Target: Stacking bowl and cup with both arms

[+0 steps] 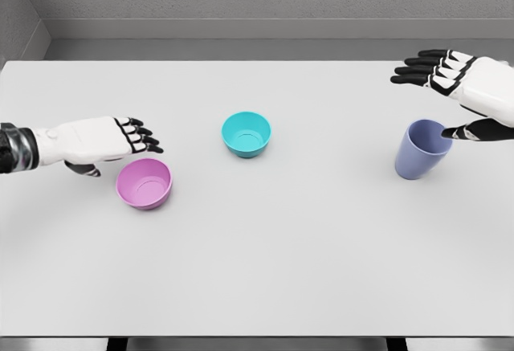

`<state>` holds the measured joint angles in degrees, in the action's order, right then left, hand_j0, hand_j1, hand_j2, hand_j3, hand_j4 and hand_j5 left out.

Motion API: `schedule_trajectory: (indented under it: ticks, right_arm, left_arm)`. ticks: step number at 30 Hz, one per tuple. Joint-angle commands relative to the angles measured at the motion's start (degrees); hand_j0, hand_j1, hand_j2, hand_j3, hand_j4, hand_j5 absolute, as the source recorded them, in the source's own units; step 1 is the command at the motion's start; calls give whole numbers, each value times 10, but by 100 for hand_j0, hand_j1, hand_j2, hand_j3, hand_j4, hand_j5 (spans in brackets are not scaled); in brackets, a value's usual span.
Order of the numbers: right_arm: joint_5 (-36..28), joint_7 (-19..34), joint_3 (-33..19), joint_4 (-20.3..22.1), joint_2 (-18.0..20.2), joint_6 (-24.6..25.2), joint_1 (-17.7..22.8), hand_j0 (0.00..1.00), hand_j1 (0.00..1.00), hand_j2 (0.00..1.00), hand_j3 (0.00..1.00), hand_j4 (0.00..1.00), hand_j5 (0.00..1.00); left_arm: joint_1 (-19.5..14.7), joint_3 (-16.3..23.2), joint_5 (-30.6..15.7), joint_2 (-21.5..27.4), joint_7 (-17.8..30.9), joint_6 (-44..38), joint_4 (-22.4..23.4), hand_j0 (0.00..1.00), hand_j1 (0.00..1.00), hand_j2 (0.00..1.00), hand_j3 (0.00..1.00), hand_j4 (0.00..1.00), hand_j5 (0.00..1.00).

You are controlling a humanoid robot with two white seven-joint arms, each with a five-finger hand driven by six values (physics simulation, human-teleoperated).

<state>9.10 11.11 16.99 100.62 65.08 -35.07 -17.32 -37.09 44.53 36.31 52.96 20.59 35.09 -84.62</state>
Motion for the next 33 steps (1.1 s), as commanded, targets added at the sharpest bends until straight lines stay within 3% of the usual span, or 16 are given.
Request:
schedule_trajectory:
  ticks: [1, 33]
  right_arm:
    - [-4, 0, 0, 0, 1, 1, -1, 100, 100, 100, 100, 100, 100]
    - [-7, 1, 1, -9, 8, 1, -4, 100, 100, 100, 100, 100, 100]
  left_arm:
    - [0, 7, 7, -1, 0, -1, -6, 100, 100, 100, 100, 100, 100]
    - [7, 16, 8, -3, 5, -1, -37, 100, 100, 100, 100, 100, 100]
